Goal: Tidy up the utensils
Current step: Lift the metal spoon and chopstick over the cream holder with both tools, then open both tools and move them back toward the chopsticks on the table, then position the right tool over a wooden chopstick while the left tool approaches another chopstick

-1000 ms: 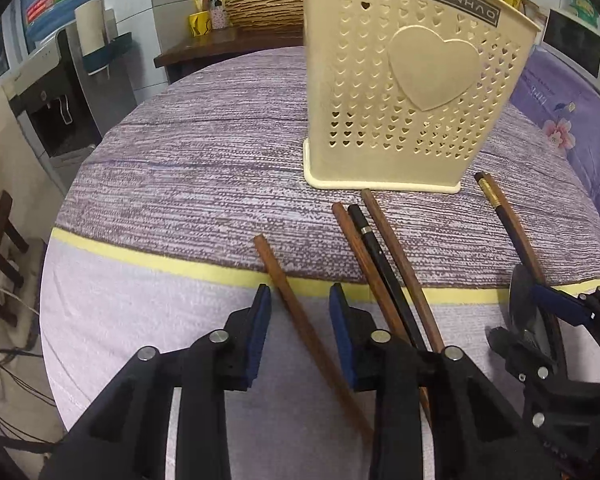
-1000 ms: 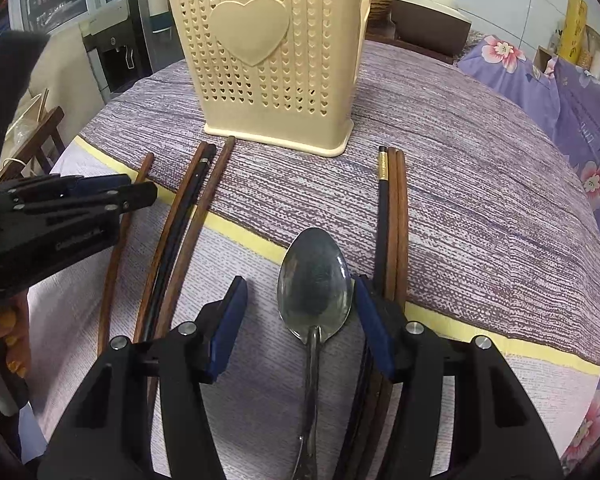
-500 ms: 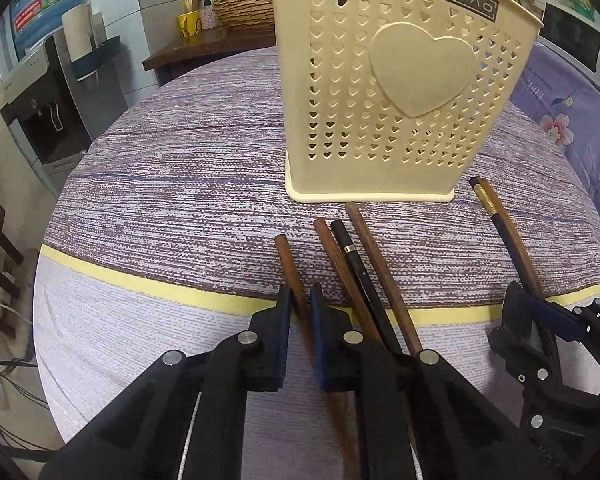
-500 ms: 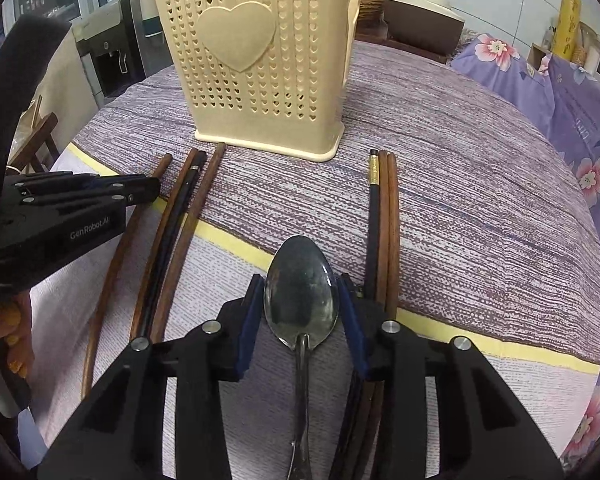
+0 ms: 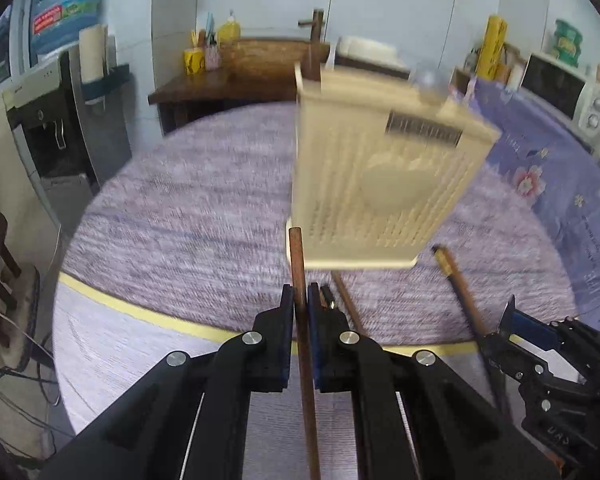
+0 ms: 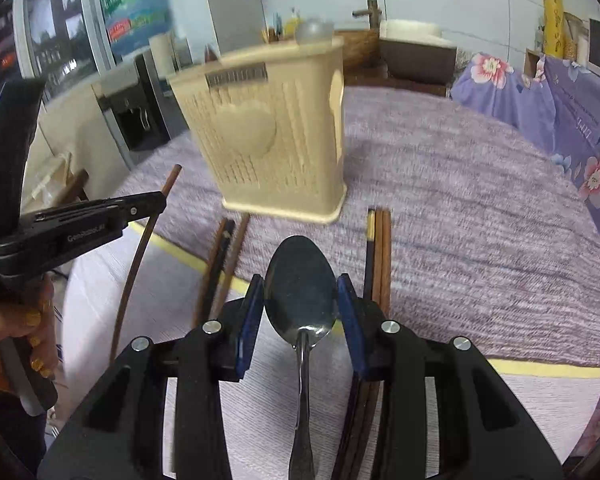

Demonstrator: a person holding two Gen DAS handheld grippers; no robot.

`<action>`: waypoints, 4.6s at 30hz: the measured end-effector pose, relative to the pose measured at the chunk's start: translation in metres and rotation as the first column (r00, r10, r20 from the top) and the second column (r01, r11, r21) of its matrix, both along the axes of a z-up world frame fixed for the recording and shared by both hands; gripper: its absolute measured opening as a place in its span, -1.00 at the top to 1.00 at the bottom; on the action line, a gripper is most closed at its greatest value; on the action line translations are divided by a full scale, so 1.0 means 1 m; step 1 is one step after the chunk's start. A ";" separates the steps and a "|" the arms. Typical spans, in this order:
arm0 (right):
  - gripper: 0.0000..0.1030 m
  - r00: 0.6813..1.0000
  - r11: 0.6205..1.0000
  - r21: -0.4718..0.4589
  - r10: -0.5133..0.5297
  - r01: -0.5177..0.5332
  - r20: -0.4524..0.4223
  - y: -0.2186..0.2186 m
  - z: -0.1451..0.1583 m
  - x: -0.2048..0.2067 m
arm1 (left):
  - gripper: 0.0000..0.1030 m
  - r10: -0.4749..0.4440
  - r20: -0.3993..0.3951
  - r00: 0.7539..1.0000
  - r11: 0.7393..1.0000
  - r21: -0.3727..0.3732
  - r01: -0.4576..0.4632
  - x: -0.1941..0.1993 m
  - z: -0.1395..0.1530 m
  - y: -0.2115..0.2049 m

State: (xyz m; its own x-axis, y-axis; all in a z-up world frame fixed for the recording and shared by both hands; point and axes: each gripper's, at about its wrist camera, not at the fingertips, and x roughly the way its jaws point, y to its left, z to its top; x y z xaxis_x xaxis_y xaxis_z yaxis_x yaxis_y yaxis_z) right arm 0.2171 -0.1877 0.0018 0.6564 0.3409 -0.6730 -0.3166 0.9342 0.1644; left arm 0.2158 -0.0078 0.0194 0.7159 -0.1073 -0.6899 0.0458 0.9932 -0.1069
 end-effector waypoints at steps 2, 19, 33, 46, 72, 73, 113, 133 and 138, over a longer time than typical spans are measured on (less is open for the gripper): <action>0.26 0.999 1.000 0.030 0.000 -0.001 0.039 -0.004 0.016 -0.005 | 0.84 0.005 0.058 0.998 1.000 -0.012 -0.004 -0.008 0.022 0.005; 0.27 0.992 0.998 0.064 0.000 -0.009 0.125 -0.004 0.048 -0.015 | 0.85 0.023 0.237 0.971 0.998 -0.064 -0.008 -0.031 0.074 0.023; 0.27 0.990 0.998 0.061 0.025 -0.033 0.137 -0.002 0.055 -0.012 | 0.85 0.019 0.280 0.960 0.996 -0.092 0.008 -0.036 0.088 0.034; 0.27 0.951 0.993 0.100 0.033 -0.067 0.309 0.007 0.160 0.026 | 0.85 0.005 0.449 0.893 0.993 -0.108 0.049 -0.014 0.191 0.029; 0.27 0.953 0.998 -0.035 -0.037 0.050 0.299 0.045 0.083 0.099 | 0.85 0.019 0.350 0.937 0.997 -0.077 0.008 0.063 0.103 -0.014; 0.26 0.953 0.998 -0.038 -0.038 0.052 0.299 0.045 0.081 0.099 | 0.85 0.015 0.339 0.941 0.997 -0.076 0.011 0.064 0.100 -0.015; -0.33 0.977 0.971 -0.138 -0.206 0.197 -0.056 -0.037 -0.041 -0.013 | 0.37 -0.056 -0.094 0.994 0.994 -0.097 0.047 -0.031 -0.062 -0.027; -0.33 0.962 0.956 -0.163 -0.260 0.244 -0.088 -0.048 -0.050 -0.008 | 0.37 -0.066 -0.112 0.992 0.996 -0.068 0.058 -0.028 -0.072 -0.035; -0.33 0.955 0.948 -0.170 -0.285 0.268 -0.086 -0.059 -0.050 -0.008 | 0.41 -0.059 -0.118 0.991 0.997 -0.046 0.054 -0.028 -0.071 -0.029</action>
